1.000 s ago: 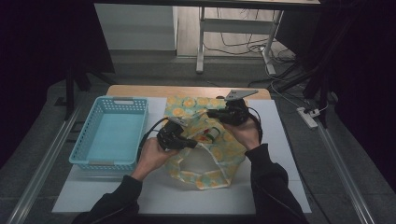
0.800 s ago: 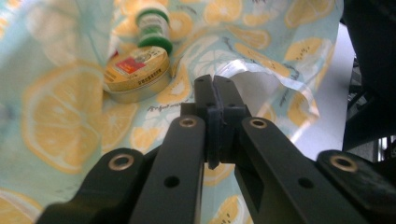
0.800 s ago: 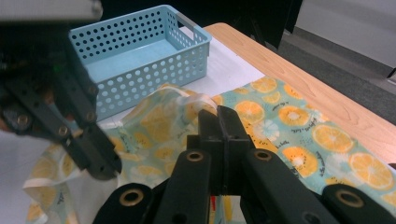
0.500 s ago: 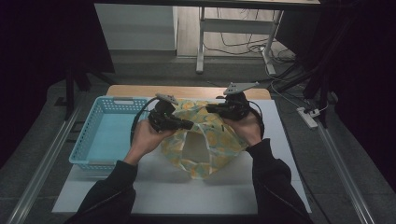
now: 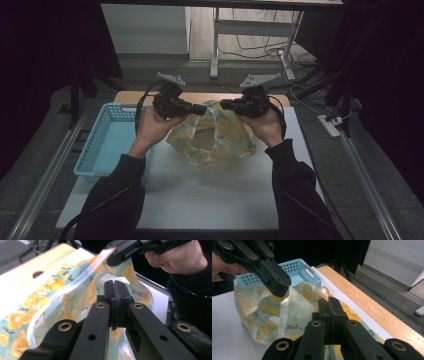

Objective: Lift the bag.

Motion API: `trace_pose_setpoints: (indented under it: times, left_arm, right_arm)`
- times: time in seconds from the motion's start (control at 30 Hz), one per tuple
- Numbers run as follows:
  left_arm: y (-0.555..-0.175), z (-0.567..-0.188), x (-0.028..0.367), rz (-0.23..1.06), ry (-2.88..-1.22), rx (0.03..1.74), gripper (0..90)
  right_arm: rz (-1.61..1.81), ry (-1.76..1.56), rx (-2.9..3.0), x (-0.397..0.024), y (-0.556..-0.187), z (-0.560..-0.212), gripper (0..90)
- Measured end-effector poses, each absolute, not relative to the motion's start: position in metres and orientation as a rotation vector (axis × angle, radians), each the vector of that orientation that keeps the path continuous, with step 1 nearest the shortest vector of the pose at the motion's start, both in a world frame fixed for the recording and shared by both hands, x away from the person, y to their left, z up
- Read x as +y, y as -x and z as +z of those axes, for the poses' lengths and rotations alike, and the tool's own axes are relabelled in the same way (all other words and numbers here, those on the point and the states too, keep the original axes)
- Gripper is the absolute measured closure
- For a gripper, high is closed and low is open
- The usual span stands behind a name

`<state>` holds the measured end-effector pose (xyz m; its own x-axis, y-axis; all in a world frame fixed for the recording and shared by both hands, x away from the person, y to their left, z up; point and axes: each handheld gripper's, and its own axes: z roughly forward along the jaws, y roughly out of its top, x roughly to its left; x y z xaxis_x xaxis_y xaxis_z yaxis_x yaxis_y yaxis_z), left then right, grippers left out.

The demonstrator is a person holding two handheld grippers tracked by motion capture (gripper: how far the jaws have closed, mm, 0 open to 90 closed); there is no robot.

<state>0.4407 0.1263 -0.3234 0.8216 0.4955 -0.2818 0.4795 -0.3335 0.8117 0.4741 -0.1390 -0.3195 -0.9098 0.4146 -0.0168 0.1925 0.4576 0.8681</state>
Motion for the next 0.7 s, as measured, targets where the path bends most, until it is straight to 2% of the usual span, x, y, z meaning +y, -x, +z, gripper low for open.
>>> trace_pose_setpoints:
  times: [0.7]
  left_arm:
    - [-0.449, -0.256, 0.139, 0.136, -1.869, 0.710, 90.0]
  right_arm:
    - [1.440, -0.488, 2.400, -0.129, -0.469, -0.256, 90.0]
